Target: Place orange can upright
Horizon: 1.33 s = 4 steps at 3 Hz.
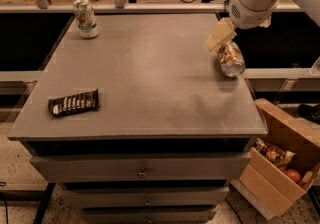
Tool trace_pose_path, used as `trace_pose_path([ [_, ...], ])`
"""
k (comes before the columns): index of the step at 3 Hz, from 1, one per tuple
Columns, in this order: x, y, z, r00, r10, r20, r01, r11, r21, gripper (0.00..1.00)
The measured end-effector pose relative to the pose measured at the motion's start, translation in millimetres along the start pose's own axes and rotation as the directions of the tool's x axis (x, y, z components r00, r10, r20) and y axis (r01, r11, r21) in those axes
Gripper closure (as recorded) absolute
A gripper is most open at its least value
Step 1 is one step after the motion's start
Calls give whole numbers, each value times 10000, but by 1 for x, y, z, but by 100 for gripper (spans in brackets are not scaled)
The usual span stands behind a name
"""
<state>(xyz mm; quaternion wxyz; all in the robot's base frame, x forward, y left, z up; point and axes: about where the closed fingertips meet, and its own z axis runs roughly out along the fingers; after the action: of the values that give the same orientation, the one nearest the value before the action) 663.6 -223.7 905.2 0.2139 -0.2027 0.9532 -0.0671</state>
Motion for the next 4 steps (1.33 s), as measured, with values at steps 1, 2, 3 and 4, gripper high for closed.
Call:
trace_pose_path([
  [1,-13,-2,29,9980,610,-152,-611,9981,-64,0],
  [2,-17,-5,56,9918,1192,-469,-1213,9916,-441,0],
  [3,-17,-2,75,9855,1418,-929,-1485,9865,-690,0],
  [4,-16,1,88,9795,1459,-1387,-1571,9849,-733,0],
])
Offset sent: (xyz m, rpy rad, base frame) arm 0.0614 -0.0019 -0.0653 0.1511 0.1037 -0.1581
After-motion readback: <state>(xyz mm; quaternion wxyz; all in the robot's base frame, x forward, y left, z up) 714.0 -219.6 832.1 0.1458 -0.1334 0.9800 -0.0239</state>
